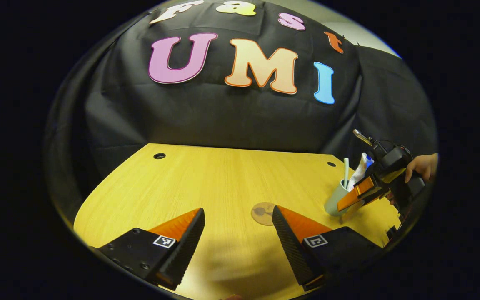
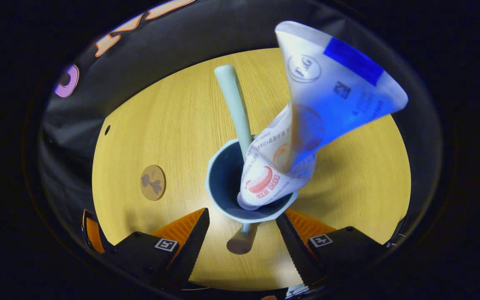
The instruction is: Put the toothbrush and toothpaste on the desktop into the cup, then pick up the cup and place it on the coaster on the desktop.
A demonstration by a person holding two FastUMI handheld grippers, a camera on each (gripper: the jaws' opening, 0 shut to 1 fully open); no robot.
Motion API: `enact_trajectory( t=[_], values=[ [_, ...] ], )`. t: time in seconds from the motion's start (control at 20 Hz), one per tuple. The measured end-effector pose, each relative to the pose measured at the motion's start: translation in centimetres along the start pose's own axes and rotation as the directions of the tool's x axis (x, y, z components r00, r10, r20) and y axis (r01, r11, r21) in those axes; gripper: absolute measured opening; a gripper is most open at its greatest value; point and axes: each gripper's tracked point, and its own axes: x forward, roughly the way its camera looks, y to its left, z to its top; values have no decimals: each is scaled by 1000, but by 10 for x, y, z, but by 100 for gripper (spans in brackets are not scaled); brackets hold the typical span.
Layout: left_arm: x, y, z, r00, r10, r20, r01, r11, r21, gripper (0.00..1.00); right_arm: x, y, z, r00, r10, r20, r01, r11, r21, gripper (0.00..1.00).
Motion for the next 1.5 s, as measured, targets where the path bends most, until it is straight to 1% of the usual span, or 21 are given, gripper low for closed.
enact_trajectory(
  t=[0.05,0.1,0.15,0.2,0.25,0.35,0.4,0.45,0.6,0.7,0.75,0.8,0.85,0.9,0.95,1.15,1.2,1.25,1.3,1.35,1.5],
  values=[
    [-1,4,-2,1000,2,-5,-2,1000,-1,95,3,-2,2,1000,-11,-4,11,1000,-3,92],
    [-1,9,-1,1000,9,-7,-9,1000,-2,95,5,-3,3,1000,-16,-8,16,1000,-4,98],
    [-1,12,2,1000,10,2,-10,1000,-2,95,7,-4,3,1000,-17,-12,17,1000,-6,92],
    [-2,15,4,1000,13,9,-13,1000,-1,95,10,-6,2,999,-23,-23,22,1000,-9,98],
    [-2,16,4,1000,15,10,-15,1000,0,95,13,-9,0,999,-33,-34,33,999,-18,97],
    [-2,21,2,1000,16,4,-16,1000,-7,95,15,-13,-3,998,-42,-53,40,998,-40,83],
    [-1,25,0,1000,20,-4,-20,1000,-14,95,18,-14,-5,997,-38,-63,35,998,-45,68],
    [-1,28,-3,1000,28,-13,-28,999,-23,95,16,-16,-7,997,-36,-75,33,998,-52,67],
    [1,34,-5,999,42,-26,-44,998,-40,95,10,-18,-6,995,-37,-91,28,995,-100,29],
    [1,34,-7,999,40,-34,-41,998,-39,95,14,-20,-5,997,-30,-77,19,991,-133,31],
    [1,34,-7,999,38,-37,-39,998,-38,95,15,-19,-5,997,-27,-73,16,990,-140,27],
    [2,33,-7,999,33,-38,-34,999,-38,95,15,-17,-4,998,-22,-64,12,989,-147,31],
    [1,32,-6,999,29,-40,-31,999,-38,95,14,-16,-3,998,-15,-60,5,988,-156,31],
    [1,32,-5,999,23,-43,-25,999,-38,95,13,-14,-2,998,-9,-57,0,987,-160,27],
    [1,31,-4,999,20,-45,-21,999,-38,95,13,-13,-4,998,-4,-58,-5,987,-161,30],
    [2,33,-4,999,16,-51,-18,999,-40,95,5,-5,-1,999,11,-47,-20,981,-194,28],
    [3,34,-5,998,15,-53,-17,999,-44,95,2,-2,0,999,21,-43,-30,979,-202,24],
    [3,34,-5,998,14,-57,-17,999,-49,95,-2,0,1,999,32,-39,-39,977,-208,29],
    [3,34,-6,998,13,-61,-16,998,-55,95,-2,0,3,998,44,-39,-51,975,-218,24],
    [3,35,-7,998,12,-63,-16,998,-63,95,-1,-2,3,998,51,-40,-59,972,-229,28],
    [3,38,-10,998,21,-66,-27,996,-84,95,-5,-6,4,996,78,-50,-89,958,-272,29]
  ],
)
